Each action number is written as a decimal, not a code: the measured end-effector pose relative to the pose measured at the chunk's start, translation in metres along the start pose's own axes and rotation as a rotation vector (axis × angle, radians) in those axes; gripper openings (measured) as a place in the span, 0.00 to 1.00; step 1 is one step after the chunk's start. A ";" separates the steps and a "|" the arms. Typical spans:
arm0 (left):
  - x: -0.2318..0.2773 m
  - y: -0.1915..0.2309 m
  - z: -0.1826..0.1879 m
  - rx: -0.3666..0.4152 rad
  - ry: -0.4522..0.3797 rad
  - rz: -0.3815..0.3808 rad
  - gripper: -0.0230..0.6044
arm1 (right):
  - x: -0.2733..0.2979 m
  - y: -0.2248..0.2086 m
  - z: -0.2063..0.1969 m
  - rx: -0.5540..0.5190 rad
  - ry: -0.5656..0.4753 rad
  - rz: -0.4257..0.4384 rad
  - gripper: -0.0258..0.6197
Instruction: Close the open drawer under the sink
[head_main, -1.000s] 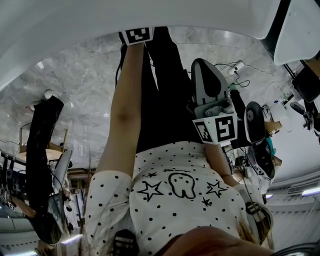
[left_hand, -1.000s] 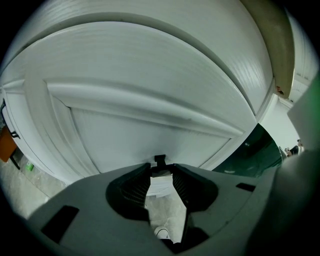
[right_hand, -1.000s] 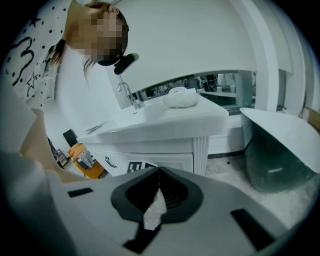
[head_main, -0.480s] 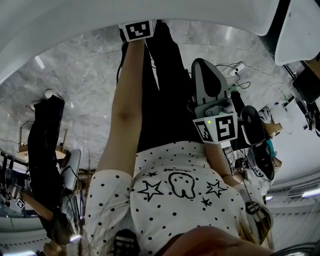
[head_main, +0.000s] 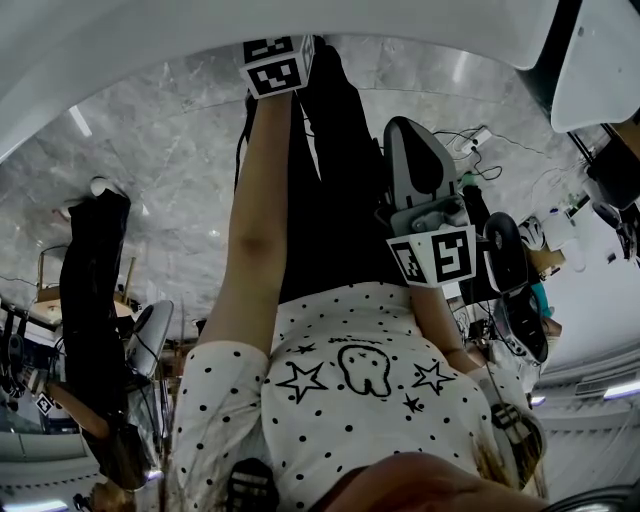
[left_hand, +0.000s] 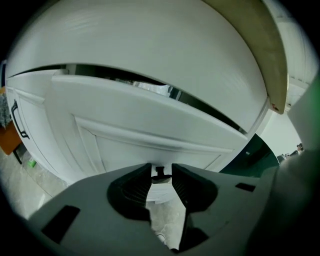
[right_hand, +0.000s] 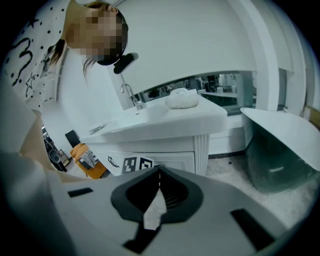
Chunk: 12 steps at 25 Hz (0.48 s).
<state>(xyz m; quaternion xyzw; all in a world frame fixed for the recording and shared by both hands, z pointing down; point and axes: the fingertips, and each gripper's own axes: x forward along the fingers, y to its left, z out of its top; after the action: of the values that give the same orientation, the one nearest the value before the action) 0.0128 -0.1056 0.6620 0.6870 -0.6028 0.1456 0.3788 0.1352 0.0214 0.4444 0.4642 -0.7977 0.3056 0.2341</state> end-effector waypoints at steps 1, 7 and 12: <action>-0.001 0.000 -0.002 -0.002 -0.004 0.001 0.24 | 0.000 0.000 0.000 0.000 0.000 0.000 0.06; -0.017 0.004 0.004 0.020 -0.043 0.043 0.09 | -0.001 0.002 -0.003 -0.002 0.002 0.004 0.06; -0.026 0.010 0.008 0.018 -0.080 0.061 0.05 | 0.000 0.004 -0.005 0.002 0.003 0.009 0.06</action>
<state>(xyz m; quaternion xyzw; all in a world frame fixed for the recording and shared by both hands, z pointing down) -0.0045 -0.0927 0.6432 0.6769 -0.6368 0.1351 0.3436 0.1317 0.0262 0.4466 0.4604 -0.7992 0.3080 0.2334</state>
